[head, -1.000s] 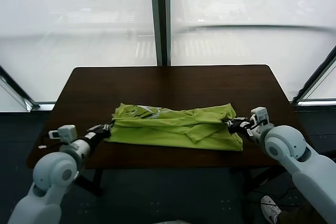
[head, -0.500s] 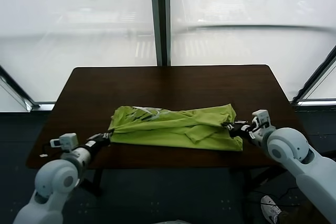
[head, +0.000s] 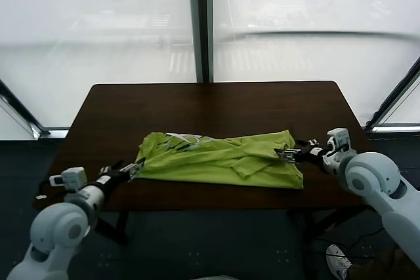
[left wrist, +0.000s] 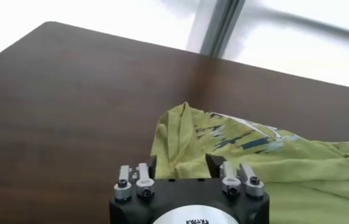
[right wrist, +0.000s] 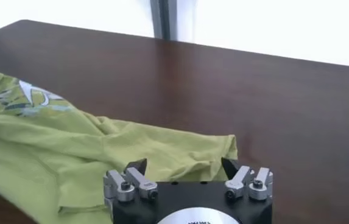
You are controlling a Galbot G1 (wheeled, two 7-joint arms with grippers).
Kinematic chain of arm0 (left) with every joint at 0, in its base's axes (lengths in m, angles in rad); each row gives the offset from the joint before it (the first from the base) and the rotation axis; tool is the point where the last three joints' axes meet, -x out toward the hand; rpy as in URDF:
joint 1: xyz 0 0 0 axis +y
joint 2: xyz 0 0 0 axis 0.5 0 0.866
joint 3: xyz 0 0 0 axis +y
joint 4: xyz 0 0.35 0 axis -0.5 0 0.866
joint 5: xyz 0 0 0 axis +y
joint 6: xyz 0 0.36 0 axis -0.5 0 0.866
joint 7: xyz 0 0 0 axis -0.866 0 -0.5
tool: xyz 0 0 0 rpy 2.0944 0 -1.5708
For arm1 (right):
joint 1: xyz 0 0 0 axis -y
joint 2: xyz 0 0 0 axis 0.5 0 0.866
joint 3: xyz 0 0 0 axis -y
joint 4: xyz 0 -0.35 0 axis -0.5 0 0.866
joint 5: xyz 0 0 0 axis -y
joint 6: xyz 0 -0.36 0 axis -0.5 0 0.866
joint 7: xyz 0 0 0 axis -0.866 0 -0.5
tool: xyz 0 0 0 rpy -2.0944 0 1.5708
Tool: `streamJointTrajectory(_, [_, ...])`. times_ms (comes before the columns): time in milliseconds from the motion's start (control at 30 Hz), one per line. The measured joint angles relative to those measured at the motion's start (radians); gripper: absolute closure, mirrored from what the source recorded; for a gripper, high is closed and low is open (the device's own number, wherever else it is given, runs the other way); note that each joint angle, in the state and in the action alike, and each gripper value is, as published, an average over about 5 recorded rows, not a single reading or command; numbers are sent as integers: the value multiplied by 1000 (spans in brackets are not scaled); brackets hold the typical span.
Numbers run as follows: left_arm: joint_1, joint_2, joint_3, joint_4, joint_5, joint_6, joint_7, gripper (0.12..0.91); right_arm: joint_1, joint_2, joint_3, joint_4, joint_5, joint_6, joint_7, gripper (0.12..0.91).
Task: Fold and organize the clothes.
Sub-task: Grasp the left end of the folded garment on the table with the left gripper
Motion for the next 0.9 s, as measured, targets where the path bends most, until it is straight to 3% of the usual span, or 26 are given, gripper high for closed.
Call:
streamJointTrajectory(133, [-106,-10,43,69,4,0,4,123,16,47,3,-55,-41,0,-3,158])
streamJointTrajectory(367, [-234,-25,103,190,34,0,40,123,14,133,29,-153,-78,2,-13,228])
streamJointTrajectory(833, [-318,-43,176,330,71,-2,53,123,74,256,27,-275,-96,51,-17,238])
streamJointTrajectory(900, [-321,-45,181,338,72,-5,52,123,82,268,23,-288,-96,53,-19,293])
